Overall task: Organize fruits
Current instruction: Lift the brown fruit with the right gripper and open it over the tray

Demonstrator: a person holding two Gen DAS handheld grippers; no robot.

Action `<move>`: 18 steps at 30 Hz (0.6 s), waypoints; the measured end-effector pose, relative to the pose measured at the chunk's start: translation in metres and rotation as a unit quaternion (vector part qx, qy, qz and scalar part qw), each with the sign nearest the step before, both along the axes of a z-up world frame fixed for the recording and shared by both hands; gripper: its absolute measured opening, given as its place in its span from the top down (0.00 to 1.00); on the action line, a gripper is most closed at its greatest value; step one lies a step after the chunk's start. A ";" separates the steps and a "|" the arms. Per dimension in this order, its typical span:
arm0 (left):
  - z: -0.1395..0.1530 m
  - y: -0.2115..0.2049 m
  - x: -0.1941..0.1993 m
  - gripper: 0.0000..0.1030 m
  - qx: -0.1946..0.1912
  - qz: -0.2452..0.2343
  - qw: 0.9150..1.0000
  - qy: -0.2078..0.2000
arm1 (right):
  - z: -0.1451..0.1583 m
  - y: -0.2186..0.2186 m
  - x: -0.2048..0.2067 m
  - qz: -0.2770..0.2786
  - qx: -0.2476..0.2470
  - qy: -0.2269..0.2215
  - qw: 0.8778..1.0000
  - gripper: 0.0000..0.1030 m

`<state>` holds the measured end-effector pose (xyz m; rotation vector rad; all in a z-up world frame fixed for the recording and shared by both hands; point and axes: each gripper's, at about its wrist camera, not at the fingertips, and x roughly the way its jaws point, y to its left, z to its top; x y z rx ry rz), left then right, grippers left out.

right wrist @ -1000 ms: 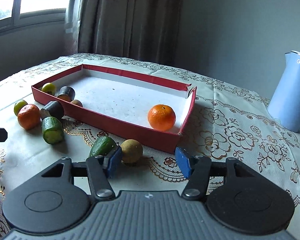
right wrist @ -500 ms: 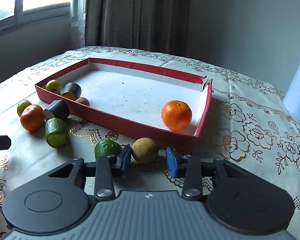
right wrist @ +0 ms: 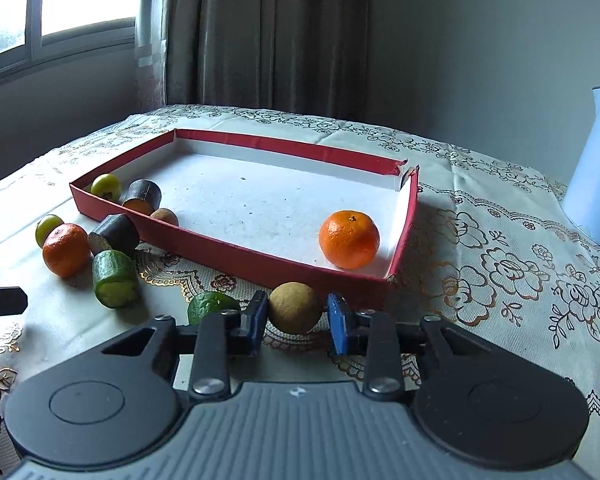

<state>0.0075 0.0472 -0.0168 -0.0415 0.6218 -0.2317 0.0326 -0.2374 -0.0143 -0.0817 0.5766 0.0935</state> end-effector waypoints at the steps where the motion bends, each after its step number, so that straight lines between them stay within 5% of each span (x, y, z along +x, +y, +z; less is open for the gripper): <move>1: 0.000 0.000 0.000 0.00 0.002 0.000 1.000 0.001 | 0.002 0.000 -0.002 -0.001 0.000 -0.006 1.000 0.69; 18: -0.001 -0.008 0.001 0.00 0.034 0.004 0.999 0.004 | 0.023 0.007 0.064 -0.021 0.040 -0.036 0.998 0.69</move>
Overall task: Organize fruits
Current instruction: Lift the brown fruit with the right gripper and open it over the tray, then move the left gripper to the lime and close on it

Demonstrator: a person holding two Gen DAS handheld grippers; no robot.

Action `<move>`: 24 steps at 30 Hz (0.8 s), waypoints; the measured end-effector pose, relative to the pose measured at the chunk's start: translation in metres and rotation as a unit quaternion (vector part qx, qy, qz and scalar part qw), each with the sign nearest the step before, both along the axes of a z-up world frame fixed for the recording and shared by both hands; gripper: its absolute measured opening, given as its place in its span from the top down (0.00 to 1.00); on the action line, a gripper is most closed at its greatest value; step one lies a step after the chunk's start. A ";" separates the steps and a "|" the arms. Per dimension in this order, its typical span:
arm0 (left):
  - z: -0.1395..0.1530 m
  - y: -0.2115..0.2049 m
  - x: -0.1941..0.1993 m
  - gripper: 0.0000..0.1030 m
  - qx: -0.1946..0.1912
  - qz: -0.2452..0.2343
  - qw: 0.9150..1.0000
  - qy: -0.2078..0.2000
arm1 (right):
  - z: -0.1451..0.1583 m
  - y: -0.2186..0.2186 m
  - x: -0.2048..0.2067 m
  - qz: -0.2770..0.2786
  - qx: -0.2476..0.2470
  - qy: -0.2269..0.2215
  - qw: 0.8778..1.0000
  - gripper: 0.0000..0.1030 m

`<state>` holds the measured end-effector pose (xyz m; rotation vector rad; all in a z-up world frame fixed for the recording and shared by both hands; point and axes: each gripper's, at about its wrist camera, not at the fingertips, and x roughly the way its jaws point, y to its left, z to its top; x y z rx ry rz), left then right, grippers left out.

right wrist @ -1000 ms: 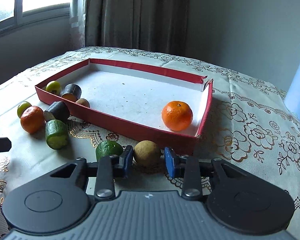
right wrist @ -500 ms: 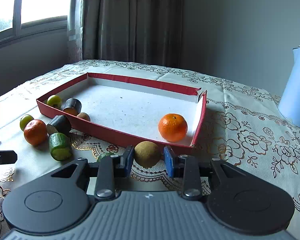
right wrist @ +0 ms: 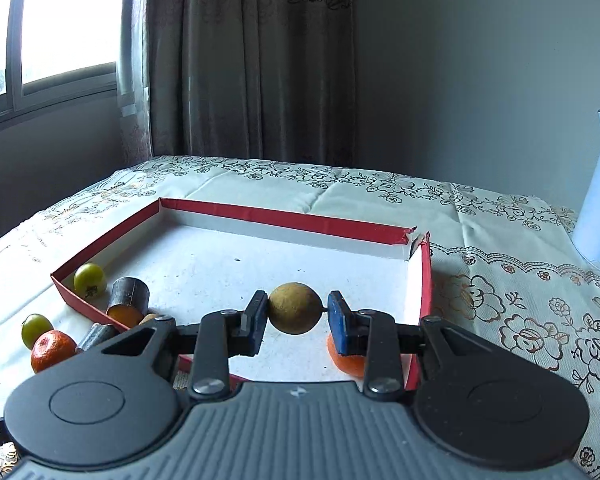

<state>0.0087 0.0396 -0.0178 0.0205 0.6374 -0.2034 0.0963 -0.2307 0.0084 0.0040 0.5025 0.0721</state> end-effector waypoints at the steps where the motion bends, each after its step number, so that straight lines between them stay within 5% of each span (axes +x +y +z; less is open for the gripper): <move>1: 0.000 0.000 0.000 0.00 0.000 0.000 1.000 0.000 | -0.001 -0.001 0.004 0.001 0.005 0.004 1.000 0.69; 5: 0.000 -0.001 0.000 0.00 0.003 0.001 1.000 0.000 | -0.007 -0.003 0.012 0.001 0.001 0.029 1.000 0.64; 10: 0.000 -0.001 0.000 0.00 0.008 0.006 1.000 0.001 | 0.004 -0.017 -0.022 -0.022 0.013 -0.008 1.000 0.29; 13: 0.000 -0.001 0.000 0.00 0.012 0.010 1.000 0.002 | 0.005 -0.026 -0.047 -0.039 -0.002 -0.015 0.999 0.17; 21: 0.000 -0.004 -0.001 0.00 0.035 0.033 0.999 -0.001 | -0.029 -0.052 -0.075 -0.114 -0.037 0.090 0.989 0.15; 24: -0.001 -0.005 0.000 0.00 0.041 0.038 0.998 0.001 | -0.036 -0.056 -0.078 -0.123 -0.031 0.099 0.987 0.05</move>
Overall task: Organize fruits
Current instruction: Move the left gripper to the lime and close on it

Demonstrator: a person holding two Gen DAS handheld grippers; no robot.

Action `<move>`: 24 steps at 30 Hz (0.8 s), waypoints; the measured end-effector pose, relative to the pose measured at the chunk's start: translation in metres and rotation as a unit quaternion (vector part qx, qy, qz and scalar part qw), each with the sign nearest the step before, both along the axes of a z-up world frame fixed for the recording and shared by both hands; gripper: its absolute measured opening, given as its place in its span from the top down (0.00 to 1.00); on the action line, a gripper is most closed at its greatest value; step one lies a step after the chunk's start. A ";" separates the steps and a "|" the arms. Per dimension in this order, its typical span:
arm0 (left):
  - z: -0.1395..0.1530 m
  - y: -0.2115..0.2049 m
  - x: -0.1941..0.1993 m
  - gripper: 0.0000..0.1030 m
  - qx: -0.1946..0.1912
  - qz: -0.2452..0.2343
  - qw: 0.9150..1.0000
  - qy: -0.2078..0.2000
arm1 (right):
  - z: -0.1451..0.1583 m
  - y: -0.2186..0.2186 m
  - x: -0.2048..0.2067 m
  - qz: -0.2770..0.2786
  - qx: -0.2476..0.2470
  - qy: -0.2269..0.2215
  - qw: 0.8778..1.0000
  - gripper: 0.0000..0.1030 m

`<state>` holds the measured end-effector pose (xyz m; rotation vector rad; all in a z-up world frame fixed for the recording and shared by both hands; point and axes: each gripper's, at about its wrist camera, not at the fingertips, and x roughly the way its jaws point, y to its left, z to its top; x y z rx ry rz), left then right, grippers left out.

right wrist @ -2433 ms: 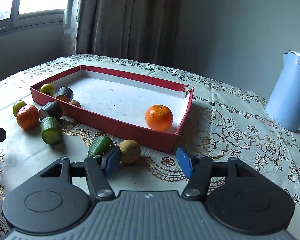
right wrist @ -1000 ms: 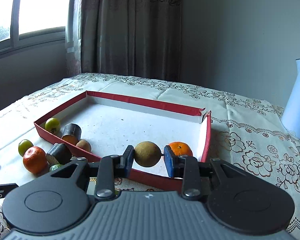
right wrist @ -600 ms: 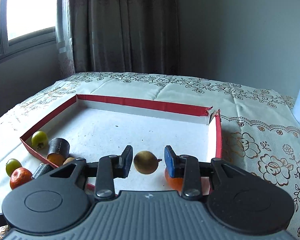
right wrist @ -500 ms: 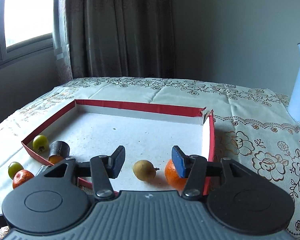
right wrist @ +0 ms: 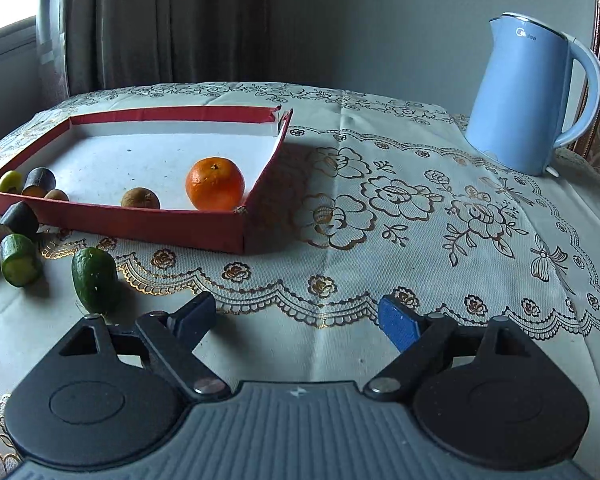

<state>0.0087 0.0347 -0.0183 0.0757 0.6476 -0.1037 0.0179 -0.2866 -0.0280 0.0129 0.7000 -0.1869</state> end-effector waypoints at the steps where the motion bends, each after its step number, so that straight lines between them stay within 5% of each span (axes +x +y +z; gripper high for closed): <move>1: 0.000 -0.001 0.000 0.00 0.002 0.000 1.000 0.001 | 0.000 0.000 0.000 -0.001 0.002 0.001 1.000 0.05; 7: 0.008 -0.007 -0.010 0.00 0.003 -0.014 0.999 -0.039 | -0.001 -0.004 -0.002 -0.002 0.013 -0.001 1.000 0.05; 11: 0.020 -0.029 -0.020 0.00 -0.027 -0.065 0.995 -0.068 | -0.001 -0.007 -0.002 -0.003 0.026 -0.004 1.000 0.04; 16: 0.036 -0.084 -0.021 0.00 -0.007 -0.130 0.986 -0.100 | 0.001 -0.015 -0.006 -0.017 0.046 -0.022 0.999 0.04; 20: 0.032 -0.131 -0.006 0.00 0.023 -0.157 0.983 -0.089 | 0.002 -0.030 -0.010 -0.040 0.085 -0.037 0.995 0.04; 24: 0.024 -0.157 0.011 0.00 0.012 -0.146 0.987 -0.058 | 0.002 -0.044 -0.016 -0.055 0.128 -0.060 0.988 0.04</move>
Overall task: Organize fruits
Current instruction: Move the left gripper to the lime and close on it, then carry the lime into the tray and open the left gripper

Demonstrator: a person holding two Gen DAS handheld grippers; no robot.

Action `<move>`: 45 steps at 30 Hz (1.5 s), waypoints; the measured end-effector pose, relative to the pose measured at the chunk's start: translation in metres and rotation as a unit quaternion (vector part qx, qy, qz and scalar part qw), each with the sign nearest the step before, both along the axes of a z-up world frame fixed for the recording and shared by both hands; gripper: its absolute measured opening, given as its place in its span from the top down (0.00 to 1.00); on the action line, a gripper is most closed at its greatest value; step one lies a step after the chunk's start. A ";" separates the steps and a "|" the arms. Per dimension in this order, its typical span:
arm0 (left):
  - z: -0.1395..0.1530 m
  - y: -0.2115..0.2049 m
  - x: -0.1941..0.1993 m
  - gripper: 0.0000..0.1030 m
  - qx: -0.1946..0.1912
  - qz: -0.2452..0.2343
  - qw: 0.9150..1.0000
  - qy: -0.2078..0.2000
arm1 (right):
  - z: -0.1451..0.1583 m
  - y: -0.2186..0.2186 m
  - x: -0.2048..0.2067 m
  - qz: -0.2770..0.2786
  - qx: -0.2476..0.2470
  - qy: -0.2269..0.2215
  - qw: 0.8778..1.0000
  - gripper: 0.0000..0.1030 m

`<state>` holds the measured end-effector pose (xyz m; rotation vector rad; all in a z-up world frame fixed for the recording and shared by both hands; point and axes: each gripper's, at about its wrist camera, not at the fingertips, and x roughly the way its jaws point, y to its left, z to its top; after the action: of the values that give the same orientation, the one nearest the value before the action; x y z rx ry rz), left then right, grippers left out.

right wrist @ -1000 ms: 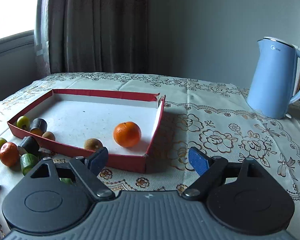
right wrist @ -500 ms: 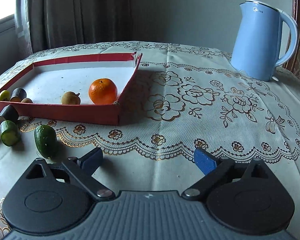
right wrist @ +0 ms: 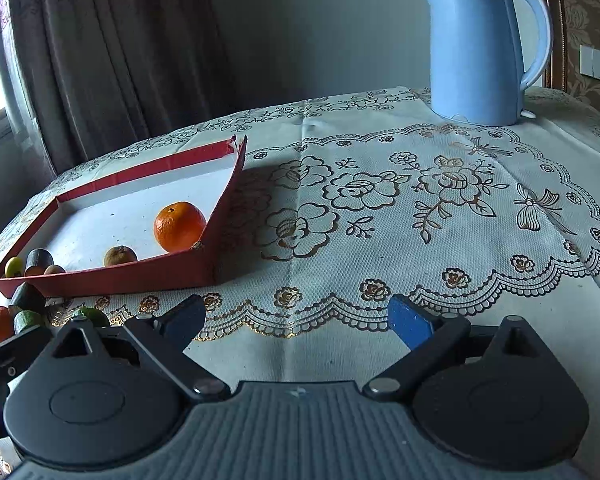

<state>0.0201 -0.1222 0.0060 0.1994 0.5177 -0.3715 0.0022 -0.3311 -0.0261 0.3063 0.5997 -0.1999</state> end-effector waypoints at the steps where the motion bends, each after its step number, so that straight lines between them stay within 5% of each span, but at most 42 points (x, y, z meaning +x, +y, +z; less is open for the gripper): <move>1: -0.002 -0.003 0.004 0.00 -0.007 0.004 1.000 0.010 | 0.000 -0.002 -0.001 -0.003 0.005 -0.003 1.000 0.04; 6: -0.012 -0.016 0.012 0.00 -0.021 0.010 0.999 0.026 | 0.000 -0.005 -0.001 -0.008 0.015 -0.009 1.000 0.04; 22: -0.022 -0.024 0.011 0.48 -0.027 -0.046 0.997 0.047 | 0.000 -0.004 -0.002 -0.008 0.014 -0.009 1.000 0.04; 33: -0.023 -0.018 0.011 0.65 -0.038 -0.037 0.997 0.051 | -0.001 -0.005 -0.003 -0.007 0.016 -0.009 1.000 0.03; 45: -0.014 -0.008 0.001 0.66 -0.055 -0.043 0.997 0.031 | -0.001 -0.006 -0.003 -0.006 0.021 -0.013 1.000 0.03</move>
<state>0.0208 -0.1302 -0.0079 0.1047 0.5489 -0.4891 -0.0008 -0.3368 -0.0267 0.3537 0.5766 -0.1947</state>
